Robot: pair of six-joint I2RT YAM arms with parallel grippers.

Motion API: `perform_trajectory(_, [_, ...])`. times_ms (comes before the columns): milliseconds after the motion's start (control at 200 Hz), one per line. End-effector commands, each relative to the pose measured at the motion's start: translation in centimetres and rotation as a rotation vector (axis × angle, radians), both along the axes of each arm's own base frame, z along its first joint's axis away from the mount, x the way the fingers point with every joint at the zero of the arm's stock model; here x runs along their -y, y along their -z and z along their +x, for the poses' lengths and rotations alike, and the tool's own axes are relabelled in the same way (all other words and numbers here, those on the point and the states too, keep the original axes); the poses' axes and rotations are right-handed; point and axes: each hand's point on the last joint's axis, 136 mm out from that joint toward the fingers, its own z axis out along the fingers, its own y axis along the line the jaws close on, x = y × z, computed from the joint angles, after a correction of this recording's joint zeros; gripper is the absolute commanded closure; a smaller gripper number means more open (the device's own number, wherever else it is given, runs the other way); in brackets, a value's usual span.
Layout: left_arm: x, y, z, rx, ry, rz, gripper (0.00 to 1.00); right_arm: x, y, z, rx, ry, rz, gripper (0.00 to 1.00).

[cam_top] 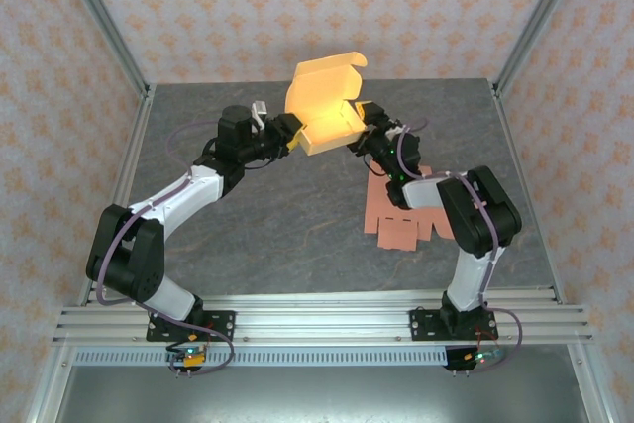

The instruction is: Fold the paper box

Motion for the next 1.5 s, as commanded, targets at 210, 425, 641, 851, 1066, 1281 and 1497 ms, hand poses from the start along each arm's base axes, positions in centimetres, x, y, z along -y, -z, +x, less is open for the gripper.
perform_trajectory(210, [0.4,-2.6,-0.7,0.064,0.031,-0.044,0.81,-1.6,-1.5,0.4,0.073,-0.048,-0.029,0.38])
perform_trajectory(425, [0.3,-2.8,-0.9,0.076,0.037,-0.032,0.81,-2.9,-1.6,0.3,0.119,-0.113,-0.114,0.56])
perform_trajectory(641, [0.2,-3.0,-0.8,0.089,0.039,0.013,0.81,-3.7,-0.1,-0.6,0.162,-0.162,-0.343,0.65])
perform_trajectory(851, [0.1,-3.0,-0.8,0.096,0.045,0.042,0.81,-2.6,2.9,-2.0,0.132,-0.160,-0.615,0.65])
perform_trajectory(1066, [0.0,-1.1,-0.7,0.083,0.061,0.121,0.81,-2.0,3.1,-2.5,0.130,-0.162,-0.670,0.55])
perform_trajectory(1281, [-0.9,2.2,0.3,0.031,0.051,0.155,0.80,-0.7,3.1,-3.2,0.136,-0.184,-0.643,0.30])
perform_trajectory(1497, [-1.1,5.5,1.5,-0.024,0.088,0.201,0.80,0.1,5.0,-4.8,0.128,-0.263,-0.680,0.10])
